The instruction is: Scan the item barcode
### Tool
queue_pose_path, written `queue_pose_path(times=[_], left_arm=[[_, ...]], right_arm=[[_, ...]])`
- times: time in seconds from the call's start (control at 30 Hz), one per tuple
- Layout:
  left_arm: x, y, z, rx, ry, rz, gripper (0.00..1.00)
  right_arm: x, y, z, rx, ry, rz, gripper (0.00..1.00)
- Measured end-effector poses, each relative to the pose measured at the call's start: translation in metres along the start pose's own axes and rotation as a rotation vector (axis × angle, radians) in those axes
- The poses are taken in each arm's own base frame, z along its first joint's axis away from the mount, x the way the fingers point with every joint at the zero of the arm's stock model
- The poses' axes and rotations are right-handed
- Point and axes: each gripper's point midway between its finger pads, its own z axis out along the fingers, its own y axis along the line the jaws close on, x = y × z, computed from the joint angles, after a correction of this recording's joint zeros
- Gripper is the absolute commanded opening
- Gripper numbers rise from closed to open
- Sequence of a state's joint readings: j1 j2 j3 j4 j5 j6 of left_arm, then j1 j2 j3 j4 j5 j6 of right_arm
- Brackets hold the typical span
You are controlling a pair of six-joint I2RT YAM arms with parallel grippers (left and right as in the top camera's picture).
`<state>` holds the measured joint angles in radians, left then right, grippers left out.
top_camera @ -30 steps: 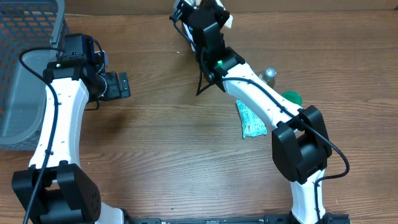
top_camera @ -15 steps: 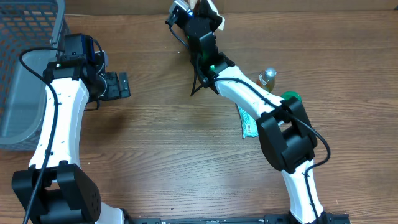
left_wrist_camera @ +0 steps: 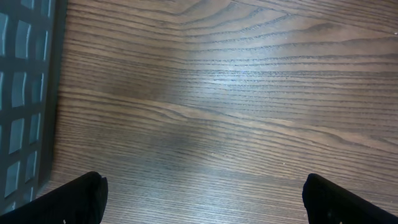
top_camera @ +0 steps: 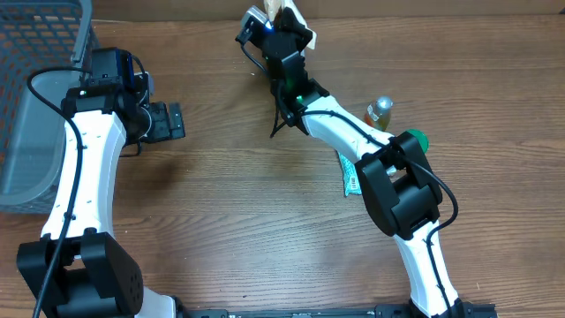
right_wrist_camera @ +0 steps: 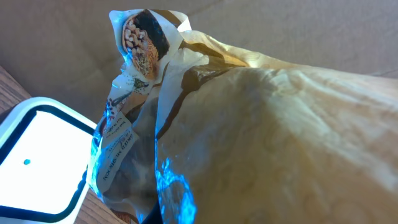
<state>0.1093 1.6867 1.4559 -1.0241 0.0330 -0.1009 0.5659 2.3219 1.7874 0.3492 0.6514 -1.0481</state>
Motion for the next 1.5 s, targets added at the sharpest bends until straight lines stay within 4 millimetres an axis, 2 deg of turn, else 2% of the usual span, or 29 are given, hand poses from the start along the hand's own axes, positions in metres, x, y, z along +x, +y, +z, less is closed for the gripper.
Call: queue_pose_path(times=[0.33, 0.63, 0.97, 1.33, 1.5], left_arm=[[0.0, 0.0, 0.0, 0.0, 0.0, 0.0, 0.99], [0.0, 0.0, 0.0, 0.0, 0.0, 0.0, 1.0], [0.0, 0.0, 0.0, 0.0, 0.0, 0.0, 1.0], [0.0, 0.0, 0.0, 0.0, 0.0, 0.0, 1.0], [0.0, 0.0, 0.0, 0.0, 0.0, 0.0, 0.99]], right_arm=[[-0.003, -0.001, 0.003, -0.015, -0.036, 0.007, 0.04], [0.019, -0.011, 0.017, 0.0, -0.005, 0.011, 0.04], [0.027, 0.022, 0.021, -0.041, 0.001, -0.012, 0.04], [0.008, 0.036, 0.01, -0.064, -0.034, -0.013, 0.04], [-0.001, 0.05, 0.002, -0.096, -0.041, -0.034, 0.04]])
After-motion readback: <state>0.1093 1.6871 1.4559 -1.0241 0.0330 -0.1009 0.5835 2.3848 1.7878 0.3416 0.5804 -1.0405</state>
